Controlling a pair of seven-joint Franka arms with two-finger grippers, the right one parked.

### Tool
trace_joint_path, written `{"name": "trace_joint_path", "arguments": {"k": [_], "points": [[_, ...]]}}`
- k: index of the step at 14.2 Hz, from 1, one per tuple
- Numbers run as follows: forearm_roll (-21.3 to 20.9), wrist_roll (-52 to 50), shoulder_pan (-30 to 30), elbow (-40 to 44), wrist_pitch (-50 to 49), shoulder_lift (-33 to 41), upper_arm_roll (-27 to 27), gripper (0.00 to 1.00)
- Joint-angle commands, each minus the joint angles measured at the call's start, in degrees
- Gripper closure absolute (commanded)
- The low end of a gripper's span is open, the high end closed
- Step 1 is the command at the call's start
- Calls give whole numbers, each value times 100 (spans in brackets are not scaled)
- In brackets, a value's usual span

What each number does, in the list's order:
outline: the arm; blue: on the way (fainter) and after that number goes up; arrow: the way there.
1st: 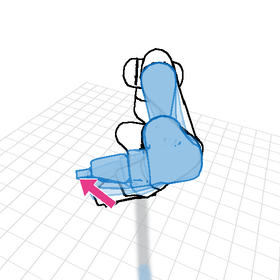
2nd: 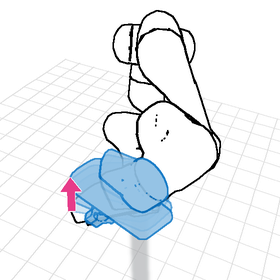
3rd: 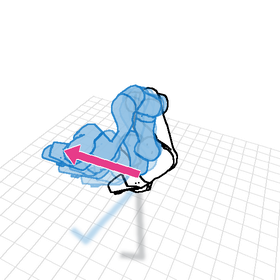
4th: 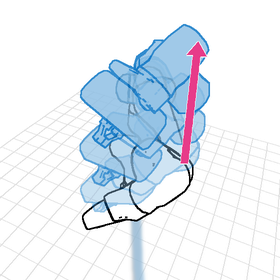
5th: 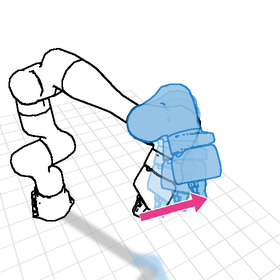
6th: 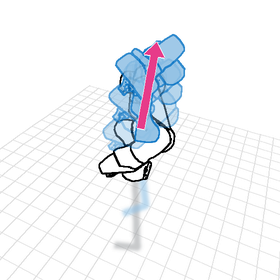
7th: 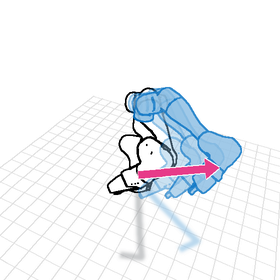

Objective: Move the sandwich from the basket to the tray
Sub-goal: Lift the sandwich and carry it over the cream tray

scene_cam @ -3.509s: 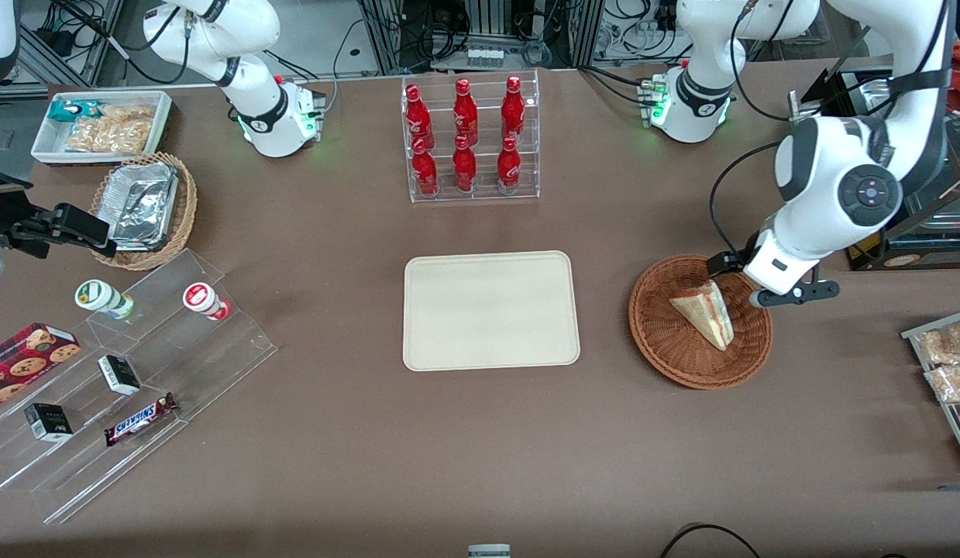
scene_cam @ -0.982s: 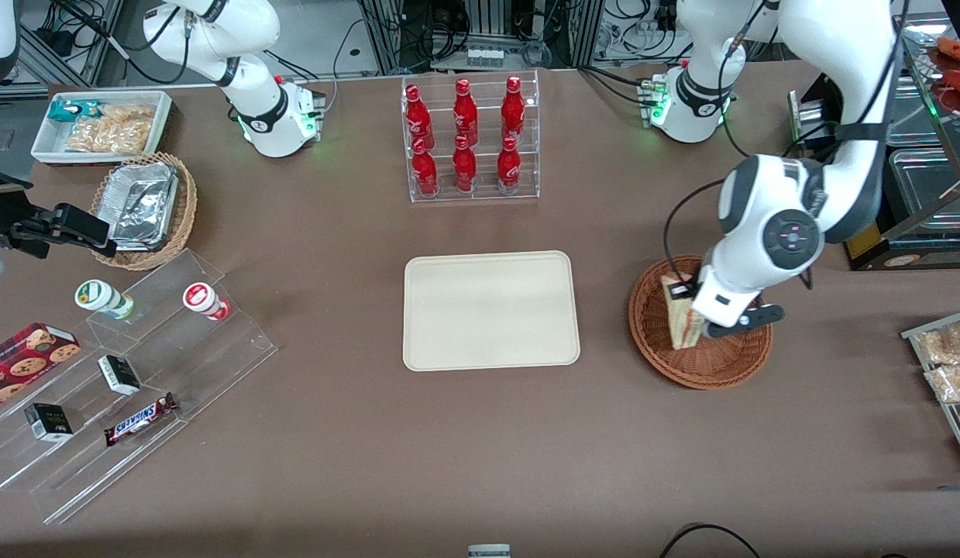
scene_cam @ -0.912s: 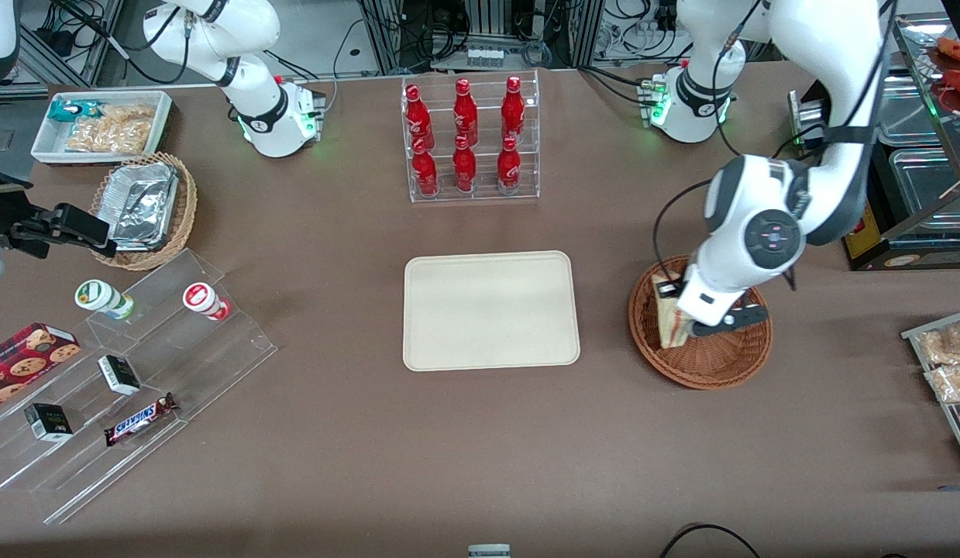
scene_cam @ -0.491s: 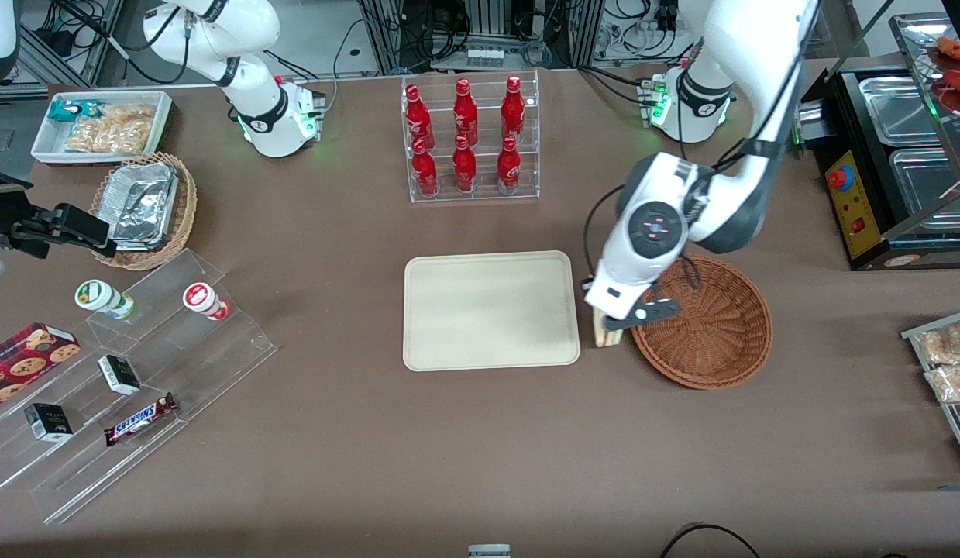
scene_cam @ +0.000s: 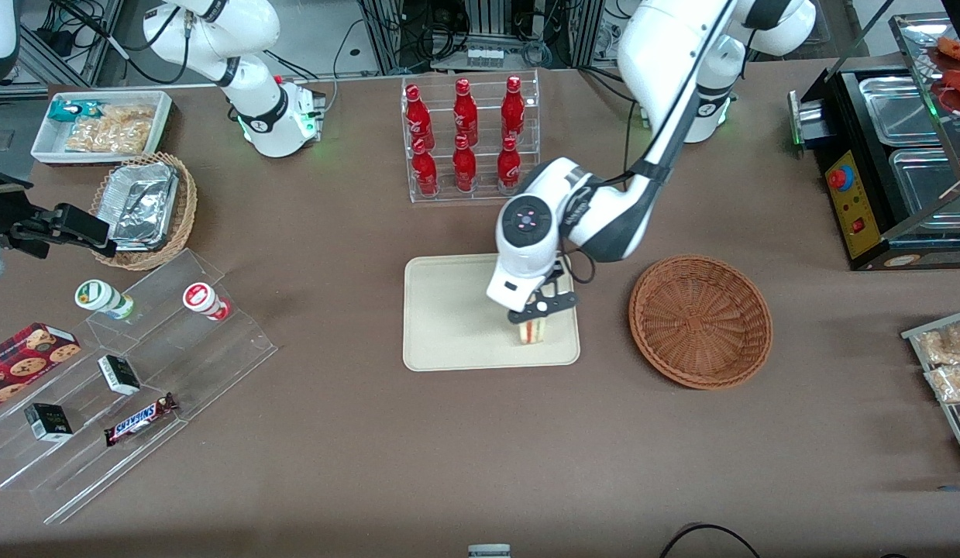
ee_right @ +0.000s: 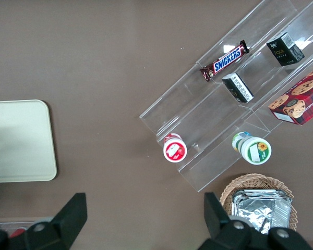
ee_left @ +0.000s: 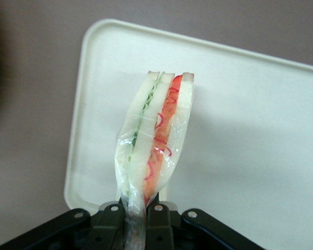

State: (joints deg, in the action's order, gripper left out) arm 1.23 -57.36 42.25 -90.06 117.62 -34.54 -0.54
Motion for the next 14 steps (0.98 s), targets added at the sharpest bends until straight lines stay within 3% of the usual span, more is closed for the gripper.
{"name": "trace_joint_path", "arguments": {"k": [1,7,9,10,11,12,14], "points": [[-53,-407,361,462,-90,-333,89,99],[-140,-689,600,841,-73,-738,89,98],[-158,-689,600,841,-64,-747,89,91],[-149,-680,591,841,-64,-730,98,82],[-149,-619,565,841,-64,-712,98,47],[-114,-697,547,841,-73,-686,98,2],[-184,-671,600,928,-125,-598,124,0]]}}
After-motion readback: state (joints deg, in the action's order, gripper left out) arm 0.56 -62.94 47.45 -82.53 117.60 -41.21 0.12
